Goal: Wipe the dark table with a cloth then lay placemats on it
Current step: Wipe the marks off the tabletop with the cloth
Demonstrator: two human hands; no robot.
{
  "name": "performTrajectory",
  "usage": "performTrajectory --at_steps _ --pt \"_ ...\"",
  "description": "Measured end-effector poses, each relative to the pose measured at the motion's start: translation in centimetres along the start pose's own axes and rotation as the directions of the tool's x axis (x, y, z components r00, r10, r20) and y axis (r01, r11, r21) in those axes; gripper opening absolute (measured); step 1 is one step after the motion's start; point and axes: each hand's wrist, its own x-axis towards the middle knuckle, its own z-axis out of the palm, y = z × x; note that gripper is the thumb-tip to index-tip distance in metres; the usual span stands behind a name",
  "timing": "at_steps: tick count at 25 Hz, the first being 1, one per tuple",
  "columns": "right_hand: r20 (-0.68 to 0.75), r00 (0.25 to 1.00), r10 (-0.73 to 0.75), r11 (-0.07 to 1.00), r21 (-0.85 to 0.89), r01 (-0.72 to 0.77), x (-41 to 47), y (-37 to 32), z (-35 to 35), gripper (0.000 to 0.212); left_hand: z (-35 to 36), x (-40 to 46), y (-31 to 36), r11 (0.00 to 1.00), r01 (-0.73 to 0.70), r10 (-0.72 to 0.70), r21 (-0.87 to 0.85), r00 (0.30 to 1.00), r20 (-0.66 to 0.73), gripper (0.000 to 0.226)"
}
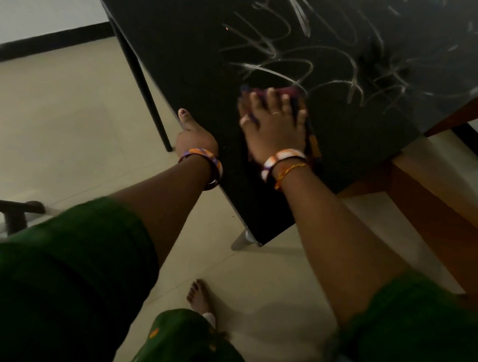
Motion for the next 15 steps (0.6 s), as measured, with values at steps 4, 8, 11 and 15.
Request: performTrajectory --at_steps 4,8,11,15 --pt "-0.004 0.910 0.414 0.909 0.045 -0.413 0.2 10.3 -2.5 0.054 0.0 0.2 -0.1 1.000 0.006 -0.006 -0.011 1.000 0.010 0.053" --pt "-0.060 0.913 0.404 0.914 0.043 -0.402 -3.2 5.4 -1.4 0.054 0.1 0.5 -0.2 1.000 -0.017 0.017 -0.008 1.000 0.000 0.056" --pt "-0.060 0.996 0.065 0.997 0.033 -0.063 -2.8 -2.9 1.4 0.056 0.1 0.8 -0.4 0.999 -0.033 0.033 0.015 0.999 0.003 0.058" --pt "-0.025 0.989 0.148 0.989 0.014 -0.148 2.2 3.0 -0.7 0.054 0.2 0.6 -0.3 1.000 -0.019 0.020 0.014 1.000 -0.017 0.057"
